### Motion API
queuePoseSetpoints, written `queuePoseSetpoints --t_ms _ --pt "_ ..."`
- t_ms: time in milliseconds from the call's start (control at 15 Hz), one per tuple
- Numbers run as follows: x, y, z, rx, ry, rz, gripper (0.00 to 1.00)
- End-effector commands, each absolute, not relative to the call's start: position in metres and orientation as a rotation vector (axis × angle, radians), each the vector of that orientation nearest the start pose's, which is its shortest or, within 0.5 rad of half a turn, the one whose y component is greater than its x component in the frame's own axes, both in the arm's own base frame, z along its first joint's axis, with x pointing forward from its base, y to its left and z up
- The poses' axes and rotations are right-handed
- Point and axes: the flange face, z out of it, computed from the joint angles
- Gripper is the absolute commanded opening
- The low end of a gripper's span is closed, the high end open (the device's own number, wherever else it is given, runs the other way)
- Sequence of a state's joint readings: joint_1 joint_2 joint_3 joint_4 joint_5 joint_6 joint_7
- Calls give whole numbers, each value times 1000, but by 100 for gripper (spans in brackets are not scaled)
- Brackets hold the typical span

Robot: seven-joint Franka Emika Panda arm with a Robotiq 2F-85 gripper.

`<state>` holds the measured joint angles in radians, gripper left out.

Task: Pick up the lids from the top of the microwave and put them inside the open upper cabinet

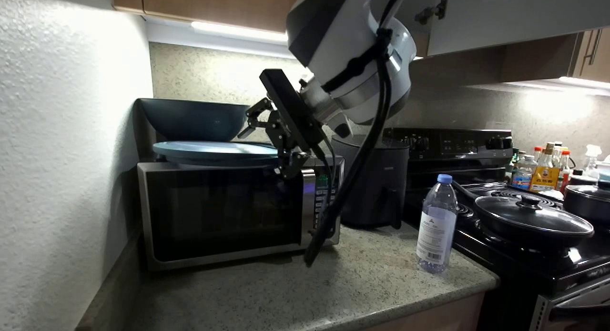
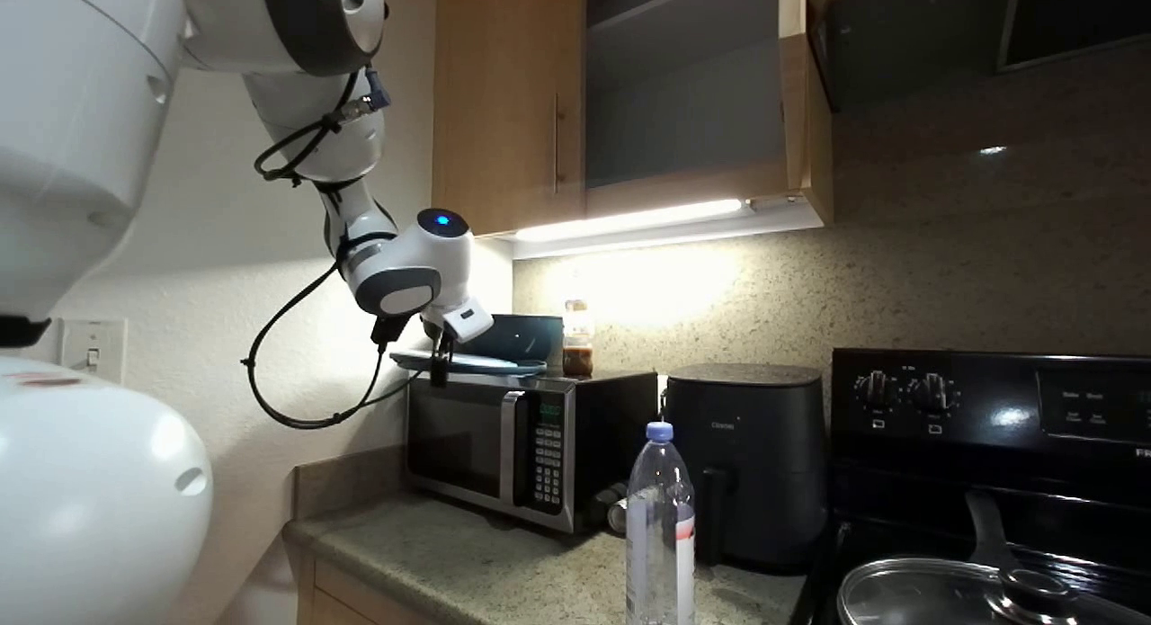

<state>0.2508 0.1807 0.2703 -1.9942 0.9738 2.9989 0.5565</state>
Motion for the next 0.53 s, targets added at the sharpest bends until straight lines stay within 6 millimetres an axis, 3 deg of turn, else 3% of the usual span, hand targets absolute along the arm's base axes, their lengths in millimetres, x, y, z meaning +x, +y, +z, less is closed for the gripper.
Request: queuePoseSetpoints --t_ms 0,467 --pt "593 250 451 -1962 979 -425 68" --pt "584 245 459 -1935 942 -491 24"
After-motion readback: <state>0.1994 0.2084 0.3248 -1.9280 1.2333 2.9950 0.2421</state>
